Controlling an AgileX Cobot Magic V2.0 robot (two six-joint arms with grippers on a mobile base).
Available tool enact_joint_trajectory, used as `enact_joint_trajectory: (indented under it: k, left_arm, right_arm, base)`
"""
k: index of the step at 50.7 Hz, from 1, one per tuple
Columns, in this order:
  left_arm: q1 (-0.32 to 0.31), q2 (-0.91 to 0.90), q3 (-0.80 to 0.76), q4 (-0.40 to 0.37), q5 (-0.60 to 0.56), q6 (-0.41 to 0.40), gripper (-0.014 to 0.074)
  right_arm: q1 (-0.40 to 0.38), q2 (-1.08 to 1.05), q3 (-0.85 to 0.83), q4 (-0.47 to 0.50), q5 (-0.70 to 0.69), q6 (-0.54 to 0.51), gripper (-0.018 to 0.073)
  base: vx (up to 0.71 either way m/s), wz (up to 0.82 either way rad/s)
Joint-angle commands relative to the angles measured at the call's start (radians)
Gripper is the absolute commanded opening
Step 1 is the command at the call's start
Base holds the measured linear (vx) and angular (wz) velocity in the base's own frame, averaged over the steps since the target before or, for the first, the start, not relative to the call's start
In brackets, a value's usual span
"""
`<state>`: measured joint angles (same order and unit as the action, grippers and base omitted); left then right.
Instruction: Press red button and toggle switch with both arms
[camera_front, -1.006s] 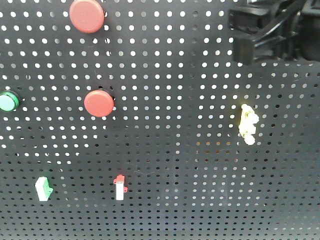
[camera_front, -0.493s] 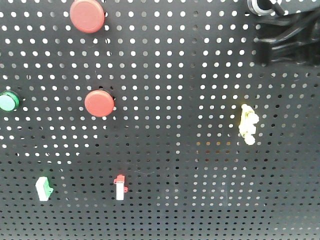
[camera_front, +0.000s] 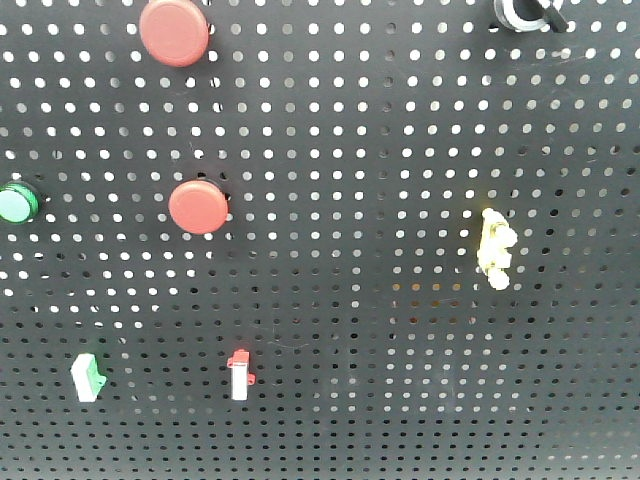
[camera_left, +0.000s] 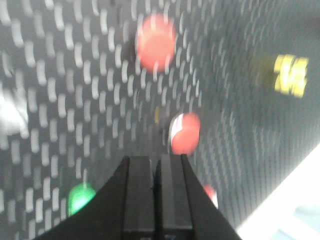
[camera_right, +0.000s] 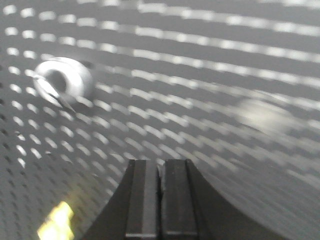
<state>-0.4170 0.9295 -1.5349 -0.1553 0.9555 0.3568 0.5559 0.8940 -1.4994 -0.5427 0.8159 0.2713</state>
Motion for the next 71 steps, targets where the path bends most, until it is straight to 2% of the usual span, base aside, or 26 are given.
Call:
enact_joint_trajectory:
  k: [1,8,14,18,25,34,45,53,71]
  left_arm:
    - [-0.002,-0.008,0.011,0.117,-0.046,-0.125,0.0001]
    - [-0.002,-0.04,0.164,0.311,-0.067,-0.233,0.0001]
    - [-0.002,-0.105,0.358,0.379,-0.139,-0.299,0.0001]
    - [-0.002,-0.165,0.489,0.377,-0.223,-0.31,0.0001]
    - [-0.002,-0.301,0.713,0.367,-0.416,-0.396,0.0001]
    - [-0.002,-0.447,0.885,0.369,-0.566,-0.425,0.0001]
    - [-0.002,-0.505,0.974,0.37,-0.566,-0.425,0.0001]
    - [-0.002,-0.505,0.981,0.37,-0.525,-0.425,0.0001]
    - [-0.002,-0.505,0.983,0.37,-0.525,-0.425,0.0001]
  right_arm:
    - [-0.004,-0.085,0.038,-0.054,-0.048,-0.011,-0.0003]
    - [-0.004,-0.251,0.238,-0.059,-0.094,-0.009,-0.0003]
    - [-0.004,-0.414,0.434,-0.055,-0.166,0.007,-0.0003]
    - [-0.004,-0.508,0.535,-0.052,-0.211,0.009,-0.0003]
    - [-0.004,-0.648,0.669,-0.051,-0.237,0.009,-0.0003]
    - [-0.004,-0.735,0.76,-0.062,-0.218,0.002,-0.0003]
    - [-0.004,-0.742,0.82,-0.022,-0.197,0.002,-0.0003]
    - [-0.004,-0.742,0.827,-0.025,-0.169,-0.003,-0.0003]
    - [-0.004,-0.742,0.827,-0.025,-0.169,-0.003,-0.0003]
  base:
    - [0.0,0.0]
    - [0.0,0.0]
    - [0.0,0.0]
    - [0.0,0.0]
    - [0.0,0.0]
    - [0.0,0.0]
    - [0.0,0.0]
    - [0.0,0.0]
    - [0.0,0.0]
